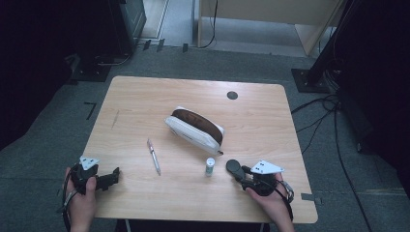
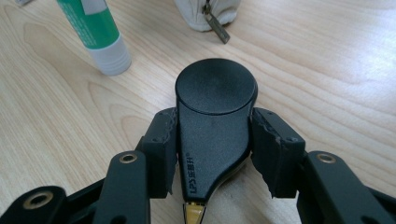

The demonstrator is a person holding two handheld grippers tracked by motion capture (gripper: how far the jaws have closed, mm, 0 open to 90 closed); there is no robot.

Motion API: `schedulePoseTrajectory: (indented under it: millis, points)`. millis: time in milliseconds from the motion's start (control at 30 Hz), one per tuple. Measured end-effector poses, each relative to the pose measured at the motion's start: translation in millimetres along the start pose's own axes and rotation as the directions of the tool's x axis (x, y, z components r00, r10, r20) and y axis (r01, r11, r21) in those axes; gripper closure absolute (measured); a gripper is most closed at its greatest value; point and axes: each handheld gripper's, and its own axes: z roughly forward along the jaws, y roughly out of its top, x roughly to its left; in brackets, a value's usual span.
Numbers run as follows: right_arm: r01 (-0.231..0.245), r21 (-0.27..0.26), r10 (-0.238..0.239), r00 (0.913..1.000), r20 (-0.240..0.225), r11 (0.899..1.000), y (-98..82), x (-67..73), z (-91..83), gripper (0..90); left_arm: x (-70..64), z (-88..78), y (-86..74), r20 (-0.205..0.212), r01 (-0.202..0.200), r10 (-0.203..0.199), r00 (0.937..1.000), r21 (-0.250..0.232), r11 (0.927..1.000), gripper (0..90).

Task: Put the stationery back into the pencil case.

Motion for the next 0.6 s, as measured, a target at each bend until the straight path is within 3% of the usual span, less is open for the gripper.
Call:
schedulePoseTrajectory:
  millis: [600]
  points:
    - [-0.023,-0.047,0.023,0.9997,-0.001,0.999,3.9,0.0,-8.6,52.9,0.0,0.0,0.0,0.0,0.0,0.0,1.0,0.0,1.0,0.2]
